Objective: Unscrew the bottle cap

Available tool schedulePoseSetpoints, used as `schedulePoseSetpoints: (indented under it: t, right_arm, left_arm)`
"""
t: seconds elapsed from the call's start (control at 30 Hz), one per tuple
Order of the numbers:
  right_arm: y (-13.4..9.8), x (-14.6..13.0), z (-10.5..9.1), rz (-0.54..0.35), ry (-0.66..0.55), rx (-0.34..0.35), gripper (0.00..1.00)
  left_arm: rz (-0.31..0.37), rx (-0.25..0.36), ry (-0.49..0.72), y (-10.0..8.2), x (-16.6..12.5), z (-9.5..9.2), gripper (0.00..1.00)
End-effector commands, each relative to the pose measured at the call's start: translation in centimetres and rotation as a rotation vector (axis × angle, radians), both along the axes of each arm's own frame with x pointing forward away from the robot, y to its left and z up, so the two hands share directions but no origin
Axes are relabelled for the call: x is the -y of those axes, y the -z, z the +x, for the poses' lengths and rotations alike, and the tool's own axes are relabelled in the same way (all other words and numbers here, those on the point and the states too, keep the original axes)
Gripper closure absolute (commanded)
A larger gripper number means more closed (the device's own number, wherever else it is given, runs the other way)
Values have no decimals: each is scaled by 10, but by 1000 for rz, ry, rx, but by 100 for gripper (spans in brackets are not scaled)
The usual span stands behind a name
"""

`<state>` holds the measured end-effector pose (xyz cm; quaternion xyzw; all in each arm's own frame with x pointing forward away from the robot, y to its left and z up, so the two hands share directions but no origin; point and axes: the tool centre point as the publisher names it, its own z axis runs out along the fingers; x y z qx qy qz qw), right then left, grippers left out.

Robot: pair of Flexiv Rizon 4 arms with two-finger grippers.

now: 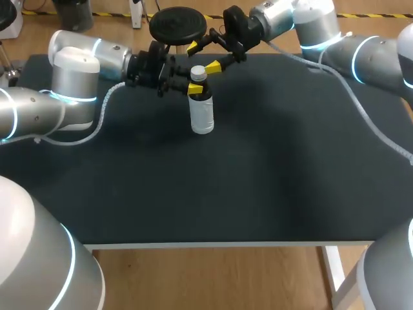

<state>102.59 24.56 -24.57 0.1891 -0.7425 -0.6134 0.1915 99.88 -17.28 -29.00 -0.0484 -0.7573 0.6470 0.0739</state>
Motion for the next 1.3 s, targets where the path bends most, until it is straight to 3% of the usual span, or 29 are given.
schedulePoseSetpoints:
  t: [0.03, 0.27, 0.73, 1.3]
  right_arm:
    - [-9, 6, -18, 12, 268, 59, 0]
    - [-12, 10, -19, 21, 365, 63, 0]
    - [-17, 8, -21, -85, 521, 41, 0]
    - [-6, 10, -16, -68, 752, 25, 0]
  left_arm:
    - [-1, 0, 1, 1, 0, 0, 100]
    - [-1, 0, 1, 1, 0, 0, 100]
    - [-1, 0, 1, 1, 0, 0, 100]
    - [-1, 0, 1, 1, 0, 0, 100]
